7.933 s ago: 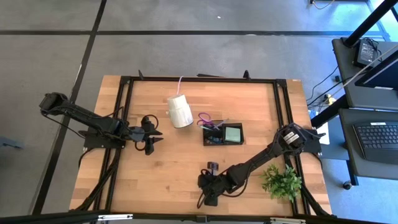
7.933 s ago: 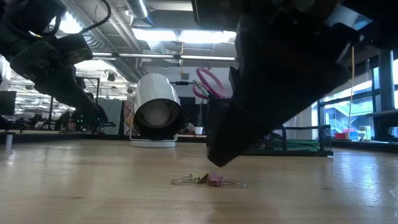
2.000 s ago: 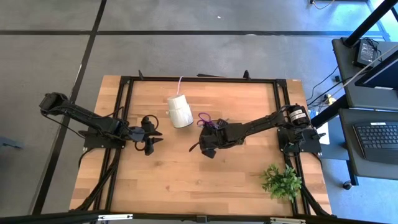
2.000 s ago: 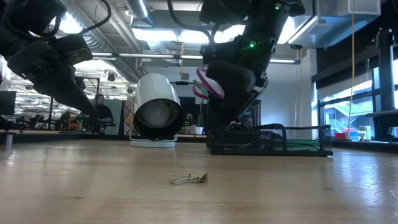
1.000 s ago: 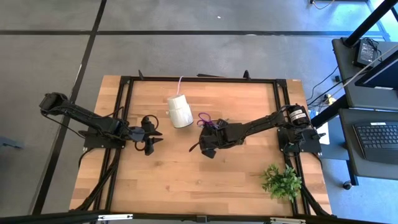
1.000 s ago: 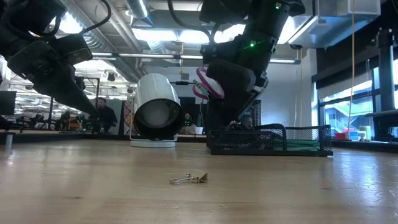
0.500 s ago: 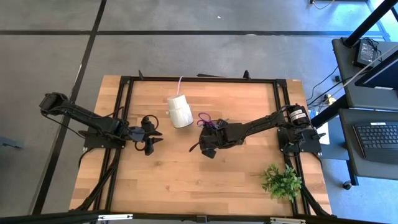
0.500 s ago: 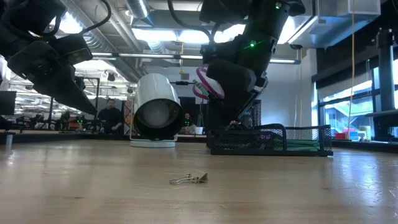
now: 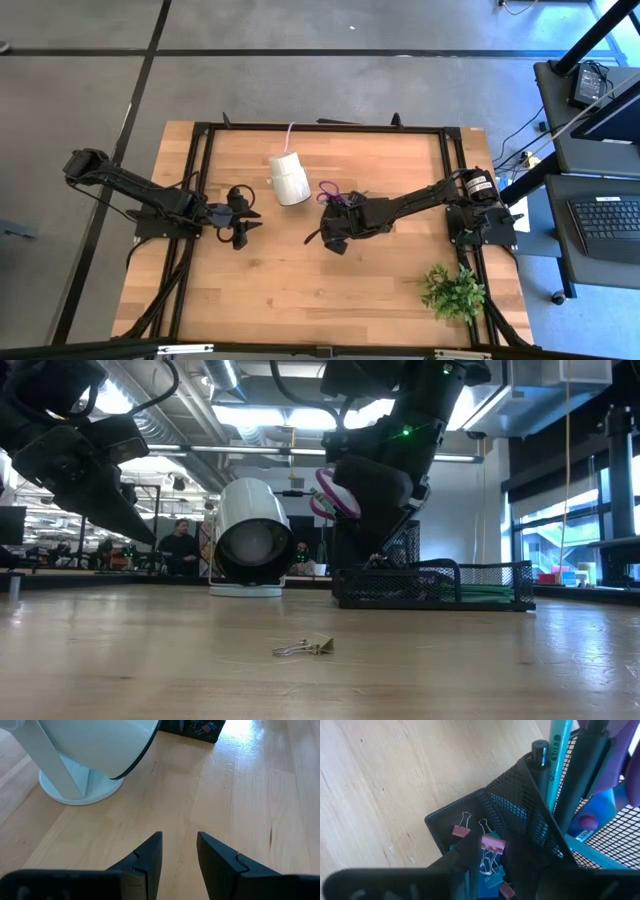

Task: Pick and place office supplies into organizer
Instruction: Put the pink binder clip into the black desk organizer, then put the yellow binder clip into the black desk organizer

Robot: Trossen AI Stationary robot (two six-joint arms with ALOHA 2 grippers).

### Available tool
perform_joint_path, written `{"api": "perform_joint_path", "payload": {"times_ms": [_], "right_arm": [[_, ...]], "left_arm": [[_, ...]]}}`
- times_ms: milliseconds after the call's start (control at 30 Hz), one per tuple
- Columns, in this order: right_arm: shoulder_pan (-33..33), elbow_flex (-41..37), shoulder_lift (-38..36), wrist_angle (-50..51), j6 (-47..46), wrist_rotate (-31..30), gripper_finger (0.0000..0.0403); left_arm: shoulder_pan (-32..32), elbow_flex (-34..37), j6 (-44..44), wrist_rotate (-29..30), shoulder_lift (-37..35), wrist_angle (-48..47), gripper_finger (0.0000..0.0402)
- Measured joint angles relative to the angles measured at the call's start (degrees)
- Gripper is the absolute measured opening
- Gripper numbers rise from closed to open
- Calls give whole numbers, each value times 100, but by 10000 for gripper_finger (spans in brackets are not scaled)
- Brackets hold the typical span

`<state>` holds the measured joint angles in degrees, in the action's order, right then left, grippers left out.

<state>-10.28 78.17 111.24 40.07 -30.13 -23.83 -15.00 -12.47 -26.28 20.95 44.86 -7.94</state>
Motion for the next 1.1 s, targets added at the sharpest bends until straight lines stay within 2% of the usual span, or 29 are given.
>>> {"api": "perform_joint_path", "payload": {"times_ms": [267, 400, 533, 700, 833, 1100], "right_arm": [[-4, 2, 0, 2, -86, 0, 163], [-4, 2, 0, 0, -81, 2, 185], [-19, 13, 0, -6, -115, 53, 190], [-98, 272, 0, 0, -120, 704, 190], [-272, 629, 0, -11, -6, 898, 190], [-969, 1117, -2, -459, 1538, 911, 190]], "left_arm": [[0, 0, 0, -1, 0, 0, 116], [0, 0, 2, 0, 0, 0, 116], [0, 0, 0, 0, 0, 0, 116], [0, 0, 2, 0, 0, 0, 116], [0, 0, 2, 0, 0, 0, 116], [0, 0, 0, 0, 0, 0, 116]]}}
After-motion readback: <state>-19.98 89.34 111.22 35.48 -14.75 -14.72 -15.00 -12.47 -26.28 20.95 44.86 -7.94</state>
